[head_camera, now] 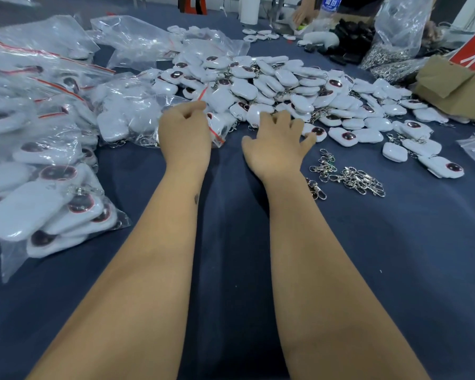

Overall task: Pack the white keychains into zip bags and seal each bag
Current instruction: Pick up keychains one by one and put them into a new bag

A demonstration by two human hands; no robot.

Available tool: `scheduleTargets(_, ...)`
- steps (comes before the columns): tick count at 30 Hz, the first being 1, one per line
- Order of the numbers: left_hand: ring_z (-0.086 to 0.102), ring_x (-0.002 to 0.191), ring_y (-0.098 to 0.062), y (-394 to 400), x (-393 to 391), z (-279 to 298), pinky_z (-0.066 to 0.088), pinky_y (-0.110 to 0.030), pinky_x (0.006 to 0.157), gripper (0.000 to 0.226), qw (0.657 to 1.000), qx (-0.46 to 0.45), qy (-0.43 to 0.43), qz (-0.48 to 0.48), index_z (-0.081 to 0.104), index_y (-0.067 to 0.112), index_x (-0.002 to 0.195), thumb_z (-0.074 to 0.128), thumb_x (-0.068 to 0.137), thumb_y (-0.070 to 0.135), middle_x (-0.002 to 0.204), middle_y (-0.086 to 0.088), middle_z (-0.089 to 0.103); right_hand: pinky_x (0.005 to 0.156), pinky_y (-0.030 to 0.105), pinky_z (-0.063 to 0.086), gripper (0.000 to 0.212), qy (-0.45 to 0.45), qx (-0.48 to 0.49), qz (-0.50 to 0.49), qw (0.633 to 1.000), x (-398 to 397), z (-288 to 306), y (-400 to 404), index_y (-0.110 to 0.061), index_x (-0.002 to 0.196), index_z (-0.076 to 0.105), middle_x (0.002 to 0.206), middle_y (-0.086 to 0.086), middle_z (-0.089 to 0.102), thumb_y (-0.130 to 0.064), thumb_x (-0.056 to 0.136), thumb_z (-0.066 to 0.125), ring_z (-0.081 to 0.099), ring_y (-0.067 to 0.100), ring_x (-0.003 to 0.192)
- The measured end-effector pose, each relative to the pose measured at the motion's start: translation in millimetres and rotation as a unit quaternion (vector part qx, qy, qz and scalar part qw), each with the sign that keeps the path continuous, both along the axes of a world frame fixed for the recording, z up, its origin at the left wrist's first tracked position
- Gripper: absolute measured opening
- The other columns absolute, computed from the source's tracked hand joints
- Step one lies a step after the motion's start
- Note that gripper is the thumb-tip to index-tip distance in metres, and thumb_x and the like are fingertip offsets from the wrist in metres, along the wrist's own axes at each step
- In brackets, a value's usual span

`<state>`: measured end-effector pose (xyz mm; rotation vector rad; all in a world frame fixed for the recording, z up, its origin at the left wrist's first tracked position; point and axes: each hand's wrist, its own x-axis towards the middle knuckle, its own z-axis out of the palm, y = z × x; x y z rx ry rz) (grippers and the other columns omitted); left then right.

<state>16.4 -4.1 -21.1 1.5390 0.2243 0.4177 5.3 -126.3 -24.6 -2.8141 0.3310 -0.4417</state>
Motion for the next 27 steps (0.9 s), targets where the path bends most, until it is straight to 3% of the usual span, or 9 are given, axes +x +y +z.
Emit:
scheduleTargets(3, 0.049, 0.056, -0.003, -0.3, -3.8, 2.8, 0.039, -0.020, 0.059, 0.035, 1.000, -0.012, -0.001, -0.011, 0.073, 0.030, 0.079, 0.046, 0.085, 0.009, 0.072, 0.015, 0.064, 0.112, 0.054, 0.018, 0.033, -0.014, 0.007, -0.049, 0.999, -2.3, 0.2, 1.1, -0.014, 0.116, 0.055, 0.134, 0.009, 0.042, -0.027, 0.086, 0.051, 0.030, 0.032, 0.130)
scheduleTargets(6, 0.045, 0.050, -0.006, -0.3, -7.4, 5.5, 0.037, -0.021, 0.054, 0.034, 0.999, -0.028, 0.002, -0.045, 0.073, 0.027, 0.073, 0.047, 0.084, 0.008, 0.070, 0.009, 0.063, 0.116, 0.059, 0.003, 0.051, 0.023, 0.017, -0.021, 0.999, -2.8, -2.6, -0.9, -0.020, 0.140, 0.042, 0.157, 0.009, 0.020, -0.034, 0.091, 0.047, 0.011, 0.031, 0.145)
scheduleTargets(8, 0.045, 0.041, -0.007, -2.3, -10.3, 7.1, 0.037, -0.017, 0.046, 0.032, 0.996, -0.037, 0.007, -0.078, 0.074, 0.021, 0.077, 0.047, 0.085, 0.005, 0.068, 0.005, 0.060, 0.116, 0.058, 0.000, 0.059, 0.054, 0.009, 0.015, 0.998, -1.4, -4.7, -1.0, -0.025, 0.151, 0.028, 0.162, 0.006, 0.015, -0.038, 0.095, 0.040, 0.005, 0.030, 0.150)
scheduleTargets(10, 0.049, 0.038, -0.008, -4.8, -13.0, 7.8, 0.038, -0.014, 0.041, 0.027, 0.994, -0.034, 0.018, -0.106, 0.072, 0.017, 0.081, 0.048, 0.087, 0.005, 0.069, 0.001, 0.060, 0.115, 0.052, 0.014, 0.057, 0.044, 0.019, 0.025, 0.999, -0.7, -4.0, -1.5, -0.021, 0.149, 0.032, 0.156, 0.007, 0.030, -0.035, 0.095, 0.040, 0.018, 0.030, 0.146)
scheduleTargets(12, 0.056, 0.041, -0.009, -6.4, -14.1, 7.9, 0.042, -0.016, 0.042, 0.022, 0.992, -0.039, 0.028, -0.118, 0.070, 0.016, 0.083, 0.050, 0.088, 0.007, 0.072, -0.003, 0.061, 0.103, 0.043, 0.031, 0.045, -0.008, 0.061, 0.014, 0.998, -2.6, -0.1, -2.8, -0.011, 0.133, 0.047, 0.138, 0.010, 0.049, -0.024, 0.091, 0.045, 0.038, 0.032, 0.131)
scheduleTargets(15, 0.061, 0.045, -0.012, -6.5, -13.7, 7.1, 0.051, -0.022, 0.047, 0.020, 0.991, -0.049, 0.031, -0.121, 0.067, 0.015, 0.083, 0.050, 0.090, 0.008, 0.076, -0.004, 0.060, 0.092, 0.042, 0.044, 0.036, -0.050, 0.133, 0.010, 0.990, -7.7, 4.3, -4.2, -0.005, 0.118, 0.054, 0.120, 0.012, 0.059, -0.005, 0.082, 0.049, 0.050, 0.034, 0.113)
scheduleTargets(20, 0.059, 0.046, -0.010, -6.7, -13.1, 3.7, 0.053, -0.022, 0.051, 0.028, 0.990, -0.015, 0.025, -0.135, 0.067, 0.018, 0.088, 0.044, 0.091, 0.003, 0.084, -0.004, 0.063, 0.100, 0.036, 0.042, 0.057, -0.058, 0.213, 0.033, 0.975, -8.1, 5.8, -3.7, -0.013, 0.135, 0.049, 0.132, 0.010, 0.052, -0.005, 0.080, 0.059, 0.048, 0.028, 0.121)
scheduleTargets(24, 0.059, 0.046, -0.006, -7.1, -12.6, 3.0, 0.050, -0.019, 0.051, 0.030, 0.991, -0.002, 0.026, -0.134, 0.067, 0.020, 0.088, 0.044, 0.091, 0.001, 0.084, 0.002, 0.064, 0.075, 0.016, 0.038, 0.054, -0.076, 0.292, 0.013, 0.953, -4.8, 4.8, -7.9, -0.015, 0.128, 0.052, 0.129, 0.008, 0.047, -0.005, 0.078, 0.069, 0.056, 0.020, 0.096)
scheduleTargets(27, 0.059, 0.047, -0.006, -7.1, -11.9, 2.1, 0.051, -0.019, 0.053, 0.027, 0.990, 0.008, 0.024, -0.139, 0.067, 0.017, 0.095, 0.046, 0.091, 0.001, 0.085, -0.001, 0.064, 0.083, 0.024, 0.047, 0.054, -0.087, 0.379, 0.011, 0.921, -5.8, 6.7, -4.5, -0.012, 0.121, 0.054, 0.117, 0.007, 0.060, -0.009, 0.074, 0.079, 0.060, 0.019, 0.100)
